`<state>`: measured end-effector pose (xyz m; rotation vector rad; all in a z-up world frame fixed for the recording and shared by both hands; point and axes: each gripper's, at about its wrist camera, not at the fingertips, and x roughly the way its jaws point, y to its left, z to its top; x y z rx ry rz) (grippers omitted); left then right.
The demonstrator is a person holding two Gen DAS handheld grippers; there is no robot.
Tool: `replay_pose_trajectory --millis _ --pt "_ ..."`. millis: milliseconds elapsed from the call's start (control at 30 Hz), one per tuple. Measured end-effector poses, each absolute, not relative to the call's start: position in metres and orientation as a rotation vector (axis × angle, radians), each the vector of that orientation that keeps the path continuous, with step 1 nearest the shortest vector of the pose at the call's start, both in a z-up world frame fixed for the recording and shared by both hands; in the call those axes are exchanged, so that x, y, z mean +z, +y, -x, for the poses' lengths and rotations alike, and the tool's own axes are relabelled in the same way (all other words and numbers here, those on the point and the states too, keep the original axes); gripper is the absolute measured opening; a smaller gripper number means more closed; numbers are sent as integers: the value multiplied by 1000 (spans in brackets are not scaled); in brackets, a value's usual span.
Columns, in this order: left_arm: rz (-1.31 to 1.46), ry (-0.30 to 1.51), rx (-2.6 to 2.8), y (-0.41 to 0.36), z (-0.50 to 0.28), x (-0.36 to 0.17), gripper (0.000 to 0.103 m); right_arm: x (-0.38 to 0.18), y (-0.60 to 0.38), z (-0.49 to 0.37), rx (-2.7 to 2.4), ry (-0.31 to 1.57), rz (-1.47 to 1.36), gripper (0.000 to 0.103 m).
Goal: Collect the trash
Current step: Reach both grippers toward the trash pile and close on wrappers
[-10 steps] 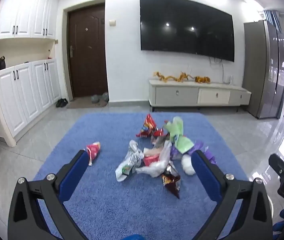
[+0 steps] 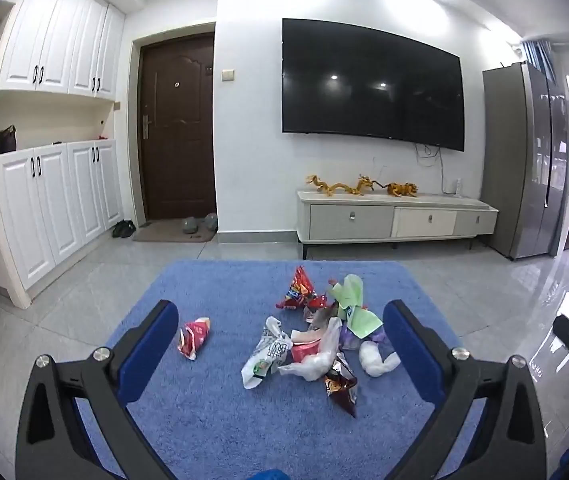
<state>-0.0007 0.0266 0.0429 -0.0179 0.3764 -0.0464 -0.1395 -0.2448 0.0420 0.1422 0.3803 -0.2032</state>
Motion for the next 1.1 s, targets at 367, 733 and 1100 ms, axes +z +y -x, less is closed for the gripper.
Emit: replay_pose_trajectory --millis 367,733,1100 --pt "79 336 -26 51 30 64 103 52 -265 143 -224 318 -163 103" --pt "108 362 48 75 12 51 103 24 -264 130 -163 338 -177 103" --pt "145 550 32 102 -31 19 103 -9 -262 107 -50 494 -204 103"
